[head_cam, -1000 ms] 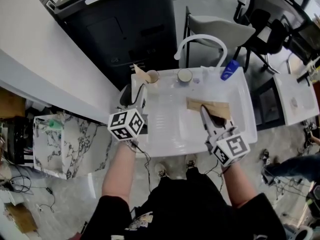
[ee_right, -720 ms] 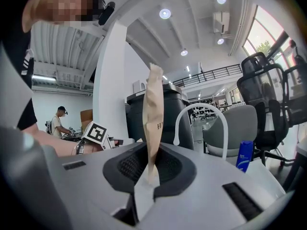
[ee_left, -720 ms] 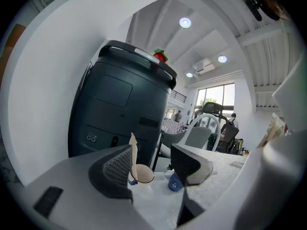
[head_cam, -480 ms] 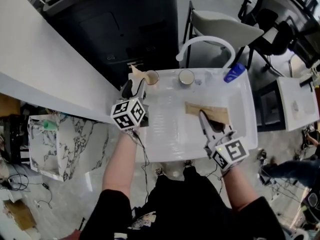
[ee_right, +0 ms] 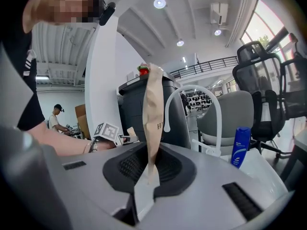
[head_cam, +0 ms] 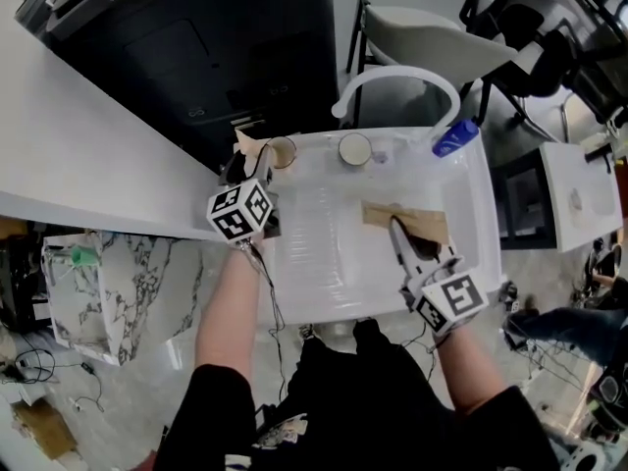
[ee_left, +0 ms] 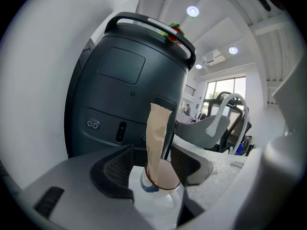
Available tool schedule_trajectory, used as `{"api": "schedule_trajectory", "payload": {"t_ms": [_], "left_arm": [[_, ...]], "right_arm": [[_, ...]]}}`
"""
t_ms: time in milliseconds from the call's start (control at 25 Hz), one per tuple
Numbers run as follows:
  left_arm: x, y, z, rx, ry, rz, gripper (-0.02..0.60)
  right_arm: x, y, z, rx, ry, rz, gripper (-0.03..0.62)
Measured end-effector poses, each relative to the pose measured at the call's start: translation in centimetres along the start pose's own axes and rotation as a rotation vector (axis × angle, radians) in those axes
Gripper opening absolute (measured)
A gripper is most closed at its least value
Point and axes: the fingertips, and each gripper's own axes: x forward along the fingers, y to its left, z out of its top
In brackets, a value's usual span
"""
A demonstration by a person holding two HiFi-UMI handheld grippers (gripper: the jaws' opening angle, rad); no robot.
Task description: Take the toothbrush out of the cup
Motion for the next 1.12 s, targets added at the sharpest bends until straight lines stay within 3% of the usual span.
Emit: {"api": "schedule_trajectory", "payload": {"t_ms": [320, 640, 1120], "left_arm": [[1.6, 0.6, -0.4, 0.004, -0.001, 0.006, 0.224], [1.7, 0.3, 0.3, 0.019, -0.015, -0.005, 0.074], [-1.1, -2.8, 4.0, 0.053, -0.100, -0.089, 0.057]], "right_arm": [[0.5, -1.2, -1.0, 0.016, 0.018, -0.014, 0.038], [0.9, -1.5, -0.6, 0.020, 0.013, -0.027, 0.038], [1.0, -0.9, 0.0, 0.012, -0.008, -0.023, 0.037]]}}
